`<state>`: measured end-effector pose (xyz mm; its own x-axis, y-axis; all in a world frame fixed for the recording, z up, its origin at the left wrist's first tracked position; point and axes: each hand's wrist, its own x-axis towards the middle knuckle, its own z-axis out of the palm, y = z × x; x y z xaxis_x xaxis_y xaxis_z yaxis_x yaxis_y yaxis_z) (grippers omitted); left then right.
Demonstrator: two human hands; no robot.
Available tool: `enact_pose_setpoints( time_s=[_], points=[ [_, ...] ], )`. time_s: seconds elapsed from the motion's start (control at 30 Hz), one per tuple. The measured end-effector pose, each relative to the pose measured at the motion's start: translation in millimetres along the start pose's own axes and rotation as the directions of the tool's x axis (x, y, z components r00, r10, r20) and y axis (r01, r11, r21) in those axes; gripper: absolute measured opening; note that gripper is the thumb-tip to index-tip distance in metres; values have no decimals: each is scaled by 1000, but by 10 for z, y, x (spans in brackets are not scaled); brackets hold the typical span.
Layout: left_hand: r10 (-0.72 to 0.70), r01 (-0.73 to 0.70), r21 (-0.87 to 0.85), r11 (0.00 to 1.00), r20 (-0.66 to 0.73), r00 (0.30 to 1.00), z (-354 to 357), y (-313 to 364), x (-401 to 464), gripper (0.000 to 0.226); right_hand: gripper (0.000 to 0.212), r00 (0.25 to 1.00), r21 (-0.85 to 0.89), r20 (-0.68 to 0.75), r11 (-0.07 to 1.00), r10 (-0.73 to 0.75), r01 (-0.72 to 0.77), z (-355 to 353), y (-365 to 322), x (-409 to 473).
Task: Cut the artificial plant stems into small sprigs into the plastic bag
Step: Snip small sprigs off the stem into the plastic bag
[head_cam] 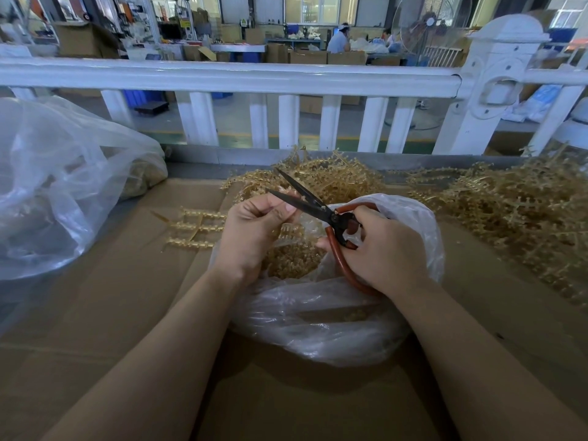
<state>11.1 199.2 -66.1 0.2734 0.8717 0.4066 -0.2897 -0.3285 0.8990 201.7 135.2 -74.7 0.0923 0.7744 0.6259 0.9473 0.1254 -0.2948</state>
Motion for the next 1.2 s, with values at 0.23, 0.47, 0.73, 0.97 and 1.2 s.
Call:
enact_pose_setpoints(
  time_s=[0.23,0.47,0.73,0.97,1.2],
  points=[
    [-3,3,-13,1000,-3,1000,6,17,-2,27,73,1000,-19,-28,1000,-14,13,-10,-20,-5],
    [-10,10,-60,998,9,1000,13,34,-15,24,76,1000,-3,22,1000,-2,2,-17,-24,-2],
    [1,-1,-76,997,4,1000,-10,-12,-5,14,73,1000,1,10,1000,-8,8,-13,-29,-10],
    [22,-20,-82,996,18,1000,-15,-28,-1,10,81,1000,-35,1,999,-3,3,5,-30,-5],
    [-16,19,-165,986,16,1000,-18,-35,3,9,73,1000,-19,-8,1000,7,-7,3,-37,-4]
  ],
)
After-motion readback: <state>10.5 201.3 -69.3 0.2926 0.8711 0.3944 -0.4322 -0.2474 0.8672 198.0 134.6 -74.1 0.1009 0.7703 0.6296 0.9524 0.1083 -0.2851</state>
